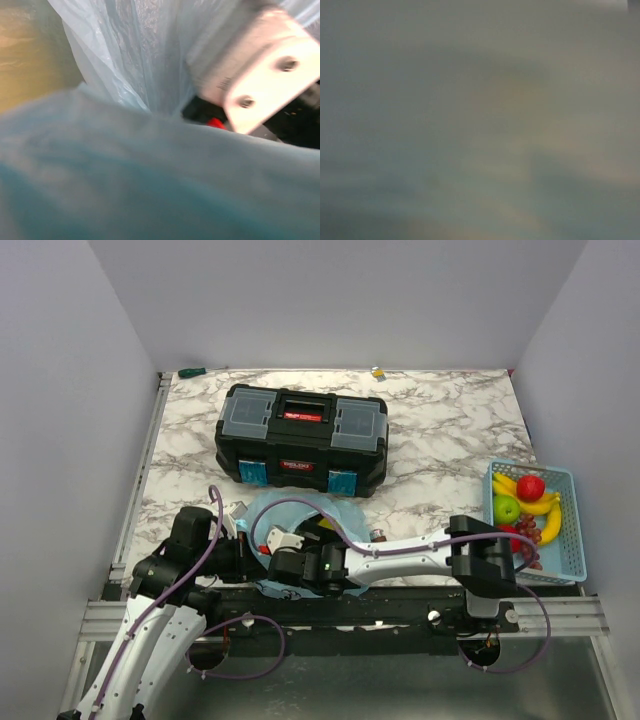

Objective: Take the fake fruits out of the plastic bag
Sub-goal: Take out the fake fruit from the plastic bag.

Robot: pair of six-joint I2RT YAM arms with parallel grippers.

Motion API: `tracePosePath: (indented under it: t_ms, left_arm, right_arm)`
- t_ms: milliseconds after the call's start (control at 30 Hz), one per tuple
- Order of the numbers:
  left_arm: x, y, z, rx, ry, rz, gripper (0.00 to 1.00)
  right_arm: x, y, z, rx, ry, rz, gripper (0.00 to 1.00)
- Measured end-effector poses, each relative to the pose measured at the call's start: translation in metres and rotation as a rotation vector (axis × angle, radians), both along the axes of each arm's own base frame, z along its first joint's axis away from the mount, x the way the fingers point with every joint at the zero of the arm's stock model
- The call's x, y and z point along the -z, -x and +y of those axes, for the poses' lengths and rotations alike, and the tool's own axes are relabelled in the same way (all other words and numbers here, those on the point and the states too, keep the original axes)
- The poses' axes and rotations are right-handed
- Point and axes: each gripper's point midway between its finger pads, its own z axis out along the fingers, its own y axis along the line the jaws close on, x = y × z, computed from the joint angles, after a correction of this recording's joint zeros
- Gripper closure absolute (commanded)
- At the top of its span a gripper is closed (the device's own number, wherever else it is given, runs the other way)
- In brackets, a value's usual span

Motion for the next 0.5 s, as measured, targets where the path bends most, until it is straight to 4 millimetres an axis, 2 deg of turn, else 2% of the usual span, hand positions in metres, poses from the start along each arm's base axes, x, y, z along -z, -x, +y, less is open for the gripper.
tracePosePath:
  t_ms: [300, 500]
  left_arm:
    - [0.0, -0.001, 0.0, 0.0, -0.001, 0.0, 0.94]
    - [0.0, -0.001, 0.0, 0.0, 0.0, -0.001, 0.94]
  right_arm:
    - [0.01, -0.029, -0.011, 0.05, 0.12, -0.171, 0.1]
    - [0.016, -0.049, -0.022, 0.097, 0.13, -0.204, 0.09]
